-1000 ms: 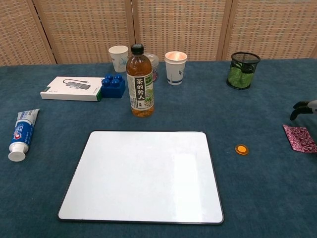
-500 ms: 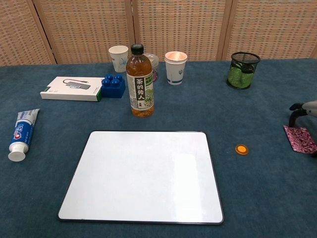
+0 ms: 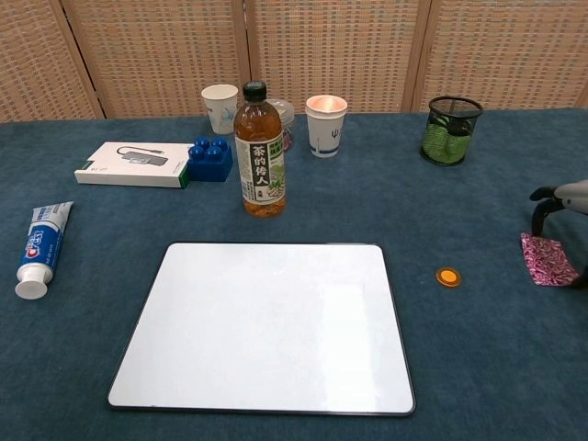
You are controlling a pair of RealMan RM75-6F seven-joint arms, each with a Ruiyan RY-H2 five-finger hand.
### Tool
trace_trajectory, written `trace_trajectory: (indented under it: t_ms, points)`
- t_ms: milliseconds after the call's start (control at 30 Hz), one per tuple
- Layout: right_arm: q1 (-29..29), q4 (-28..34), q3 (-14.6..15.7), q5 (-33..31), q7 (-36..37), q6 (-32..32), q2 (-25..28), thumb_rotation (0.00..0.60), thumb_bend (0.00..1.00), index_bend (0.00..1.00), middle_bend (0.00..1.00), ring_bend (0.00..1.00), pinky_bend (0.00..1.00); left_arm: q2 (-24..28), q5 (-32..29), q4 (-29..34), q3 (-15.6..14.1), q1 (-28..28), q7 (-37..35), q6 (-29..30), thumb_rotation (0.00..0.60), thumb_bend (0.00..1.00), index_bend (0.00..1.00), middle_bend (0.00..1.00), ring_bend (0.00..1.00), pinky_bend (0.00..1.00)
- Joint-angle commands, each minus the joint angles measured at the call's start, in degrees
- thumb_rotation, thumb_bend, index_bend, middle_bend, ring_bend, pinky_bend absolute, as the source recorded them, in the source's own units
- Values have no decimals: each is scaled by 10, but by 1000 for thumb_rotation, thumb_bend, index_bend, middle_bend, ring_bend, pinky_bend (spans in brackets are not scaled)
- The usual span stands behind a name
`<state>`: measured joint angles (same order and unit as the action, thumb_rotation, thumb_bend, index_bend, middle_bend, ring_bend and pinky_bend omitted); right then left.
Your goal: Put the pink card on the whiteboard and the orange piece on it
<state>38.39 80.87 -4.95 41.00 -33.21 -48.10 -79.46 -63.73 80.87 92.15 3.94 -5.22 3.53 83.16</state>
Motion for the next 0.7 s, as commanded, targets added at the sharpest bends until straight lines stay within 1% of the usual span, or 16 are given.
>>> trace_trajectory:
  t_ms: [33,233,400,467,533,700]
  points:
    - [-1,40,-3,16,11,-11,24,600,131,434,0,0,0,0,0,0,0,0,0,0,600,0,0,0,0,0]
    - [7,138,-9,44,15,-18,68,600,131,434,0,0,0,1,2,1,-1,0,0,0,600,0,0,0,0,0]
    - [31,201,-14,37,-11,-24,75,600,131,434,0,0,0,2,2,2,-2,0,-2,-1,600,0,0,0,0,0]
    - [47,219,-15,23,-31,-29,68,600,131,434,0,0,0,2,2,2,-2,0,-3,-1,600,0,0,0,0,0]
    - [75,236,-21,3,-64,-32,47,600,131,434,0,0,0,3,2,2,-2,0,-5,-2,600,0,0,0,0,0]
    - [130,239,-30,-72,-130,-65,-7,600,131,434,0,0,0,6,-1,0,-1,-1,-14,-5,600,0,0,0,0,0]
